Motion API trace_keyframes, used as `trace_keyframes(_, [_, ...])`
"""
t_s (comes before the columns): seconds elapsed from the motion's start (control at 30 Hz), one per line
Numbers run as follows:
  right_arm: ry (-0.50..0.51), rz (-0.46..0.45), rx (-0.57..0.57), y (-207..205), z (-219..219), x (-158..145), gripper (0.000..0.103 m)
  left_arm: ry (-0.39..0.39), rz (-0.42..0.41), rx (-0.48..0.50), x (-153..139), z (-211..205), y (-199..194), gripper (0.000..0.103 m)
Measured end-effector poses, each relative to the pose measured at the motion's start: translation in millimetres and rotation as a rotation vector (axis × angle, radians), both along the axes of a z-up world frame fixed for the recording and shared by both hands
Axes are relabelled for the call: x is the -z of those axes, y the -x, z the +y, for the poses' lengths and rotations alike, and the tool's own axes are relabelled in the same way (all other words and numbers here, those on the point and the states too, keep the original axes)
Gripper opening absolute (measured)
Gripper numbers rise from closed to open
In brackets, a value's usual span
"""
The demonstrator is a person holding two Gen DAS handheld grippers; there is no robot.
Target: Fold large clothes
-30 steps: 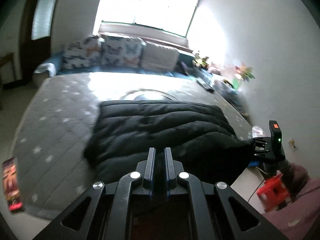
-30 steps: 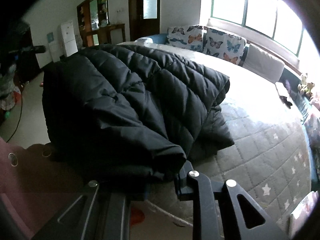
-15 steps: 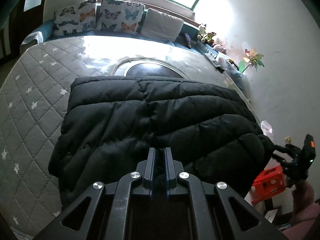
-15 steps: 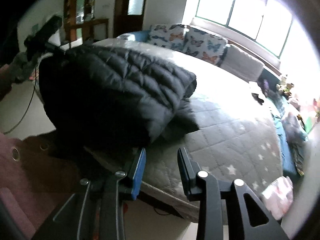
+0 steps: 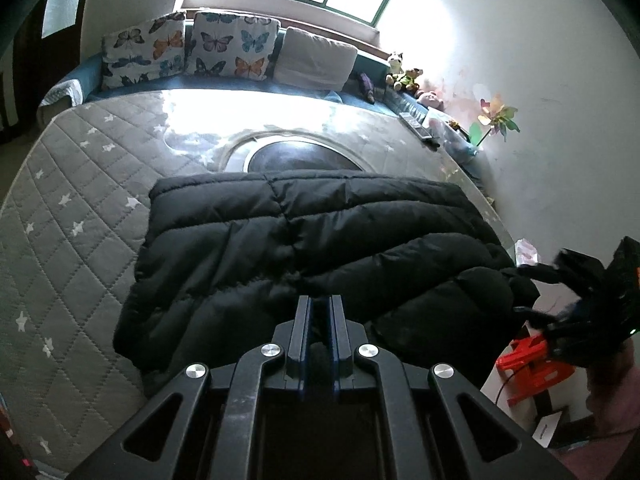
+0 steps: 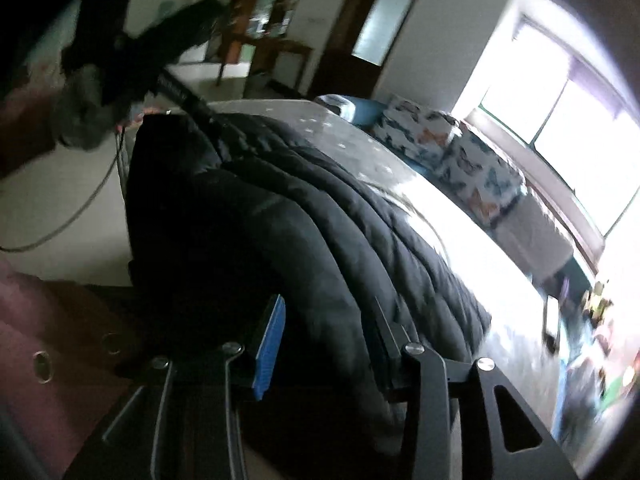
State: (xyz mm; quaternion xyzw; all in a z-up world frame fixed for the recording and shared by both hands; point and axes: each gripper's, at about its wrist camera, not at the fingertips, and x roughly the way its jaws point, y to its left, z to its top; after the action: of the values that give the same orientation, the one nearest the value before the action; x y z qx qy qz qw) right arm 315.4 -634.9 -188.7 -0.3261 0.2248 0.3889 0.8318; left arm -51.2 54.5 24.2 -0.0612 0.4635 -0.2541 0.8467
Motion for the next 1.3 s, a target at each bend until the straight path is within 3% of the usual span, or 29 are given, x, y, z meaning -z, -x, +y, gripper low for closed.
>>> trace_keyframes(0.13, [0.1,-0.074,-0.075,-1,33,16,0.046,-0.001,-0.018,-0.015,-12,8,3,0.009])
trace_keyframes(0.33, [0.197,-0.241,-0.037,0,65,36,0.047,-0.003,-0.041,-0.018,-26,13,7,0.009])
trace_keyframes(0.43, [0.19,-0.281,-0.018,-2,71,39,0.046,-0.005,-0.041,-0.011,-28,11,7,0.009])
trace_keyframes(0.5, [0.176,-0.277,-0.013,-3,71,36,0.03,-0.013,-0.041,-0.008,-30,8,6,0.009])
trace_keyframes(0.6, [0.133,-0.185,-0.012,-7,69,26,0.014,-0.01,-0.039,-0.004,-34,4,4,0.009])
trace_keyframes(0.73, [0.029,0.016,-0.034,-9,53,5,0.01,0.002,-0.059,0.009,-45,-3,3,0.009])
trace_keyframes(0.8, [-0.003,0.075,-0.059,-2,43,-3,0.009,0.011,-0.063,0.024,-54,-9,3,0.009])
trace_keyframes(0.9, [0.001,0.105,-0.084,4,38,-2,0.009,0.019,-0.067,0.057,-61,-24,1,0.009])
trace_keyframes(1.03, [0.034,0.151,-0.077,3,42,25,0.009,-0.007,-0.058,0.094,-59,-57,-16,0.009])
trace_keyframes(1.17, [0.051,0.17,-0.069,-6,47,42,0.009,-0.045,-0.033,0.091,-45,-89,-49,0.009])
trace_keyframes(1.3, [0.055,0.16,-0.089,-9,44,38,0.009,-0.061,-0.039,0.086,-25,-111,-76,0.009])
